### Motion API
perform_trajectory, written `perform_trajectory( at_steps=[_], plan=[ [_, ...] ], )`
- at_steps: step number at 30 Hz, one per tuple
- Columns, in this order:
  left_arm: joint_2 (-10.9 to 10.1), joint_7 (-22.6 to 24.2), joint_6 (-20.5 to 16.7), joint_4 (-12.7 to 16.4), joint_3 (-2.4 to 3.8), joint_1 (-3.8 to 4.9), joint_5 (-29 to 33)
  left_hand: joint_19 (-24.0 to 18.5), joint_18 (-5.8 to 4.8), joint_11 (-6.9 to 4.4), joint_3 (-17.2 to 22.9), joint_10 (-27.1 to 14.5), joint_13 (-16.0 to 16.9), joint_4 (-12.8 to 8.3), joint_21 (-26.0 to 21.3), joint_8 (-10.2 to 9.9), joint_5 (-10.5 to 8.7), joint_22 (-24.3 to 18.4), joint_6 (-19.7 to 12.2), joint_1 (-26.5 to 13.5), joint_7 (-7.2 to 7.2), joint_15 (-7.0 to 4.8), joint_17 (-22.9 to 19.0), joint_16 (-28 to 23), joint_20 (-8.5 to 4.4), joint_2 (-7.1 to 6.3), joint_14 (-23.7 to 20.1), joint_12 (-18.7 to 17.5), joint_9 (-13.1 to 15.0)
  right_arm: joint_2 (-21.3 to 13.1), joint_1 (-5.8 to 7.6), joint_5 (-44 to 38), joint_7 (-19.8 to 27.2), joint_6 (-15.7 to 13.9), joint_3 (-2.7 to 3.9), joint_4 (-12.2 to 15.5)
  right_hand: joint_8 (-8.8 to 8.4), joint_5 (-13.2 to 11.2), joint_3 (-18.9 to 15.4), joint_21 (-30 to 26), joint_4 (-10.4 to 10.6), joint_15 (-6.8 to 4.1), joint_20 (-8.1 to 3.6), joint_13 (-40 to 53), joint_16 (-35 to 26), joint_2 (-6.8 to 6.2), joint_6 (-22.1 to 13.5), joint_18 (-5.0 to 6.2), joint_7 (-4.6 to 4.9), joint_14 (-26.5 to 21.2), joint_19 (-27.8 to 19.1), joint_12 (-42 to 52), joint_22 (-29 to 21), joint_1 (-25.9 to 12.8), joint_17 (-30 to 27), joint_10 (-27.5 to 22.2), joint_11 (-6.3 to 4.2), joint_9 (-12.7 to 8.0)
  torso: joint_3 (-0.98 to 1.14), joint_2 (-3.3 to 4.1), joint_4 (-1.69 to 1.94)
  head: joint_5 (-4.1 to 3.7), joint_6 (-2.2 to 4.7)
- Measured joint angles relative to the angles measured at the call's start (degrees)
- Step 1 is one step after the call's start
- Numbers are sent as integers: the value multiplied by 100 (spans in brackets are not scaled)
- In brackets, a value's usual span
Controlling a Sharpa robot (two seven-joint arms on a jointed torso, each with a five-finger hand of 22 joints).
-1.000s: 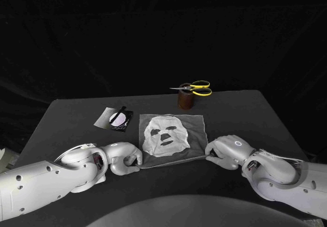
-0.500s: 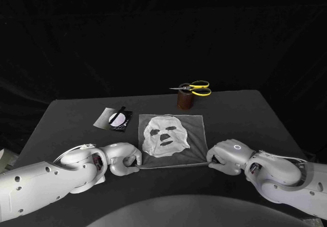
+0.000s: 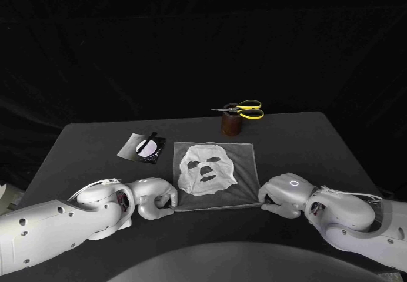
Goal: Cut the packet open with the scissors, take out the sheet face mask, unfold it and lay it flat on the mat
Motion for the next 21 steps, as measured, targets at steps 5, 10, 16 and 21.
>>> perform_trajectory(
  at_steps=[5, 10, 16, 21],
  plan=[
    [-19, -1, 143, 36, 4, 3, -28, 24, 0, -9, 537, 92, 106, -269, 8, 48, 25, 1, 53, -276, -51, 0, 0, 28, -24, -154, 0, 34, 0, -4, -1, -54, -4, 3, -2, 2, 1, -2, 0, 0, 0, 0, 0, 4, -9, 0, -9, 0, -9, 0, 0, 0, -2, 0, 1, 0, -1, 2, -3, 1, 0, -2, 0],
    [-40, -1, 275, 66, 8, 8, -44, 33, -1, -40, 685, 122, 145, -374, 46, 49, 46, 3, 76, -372, -74, -22, 0, 28, -33, -192, -22, 57, -2, -20, -1, -86, -4, 19, -1, 11, -1, -3, 1, 0, -1, 0, 0, 8, -10, 0, -11, -1, -11, 0, 0, -1, -4, 0, 5, -6, -1, -3, -5, 1, 0, 14, 0],
    [-72, -1, 348, 99, 7, 8, -55, 33, 0, -41, 740, 123, 139, -382, 47, 49, 46, 4, 84, -403, -82, -22, 0, 28, -33, -208, -22, 58, -14, -87, 2, -108, -4, 76, 3, 51, -9, -4, 19, -1, 15, 0, 0, -4, -10, 0, -7, -1, -7, 0, 0, 0, -4, 0, 5, -44, 42, -9, -1, 1, -3, 35, 0],
    [-99, -1, 333, 106, 3, 5, -60, 33, -1, -17, 740, 99, 13, -381, 47, 49, 46, 3, 86, -481, -84, -22, 0, 28, -33, -177, -22, 27, -19, -145, 6, -116, -12, 142, 7, 97, -8, -14, 28, -1, 7, 0, 0, -4, -10, 0, -7, -1, -7, 0, 0, 0, -2, 0, 4, -44, 42, -7, 3, -1, -9, 32, 0]
  ],
)
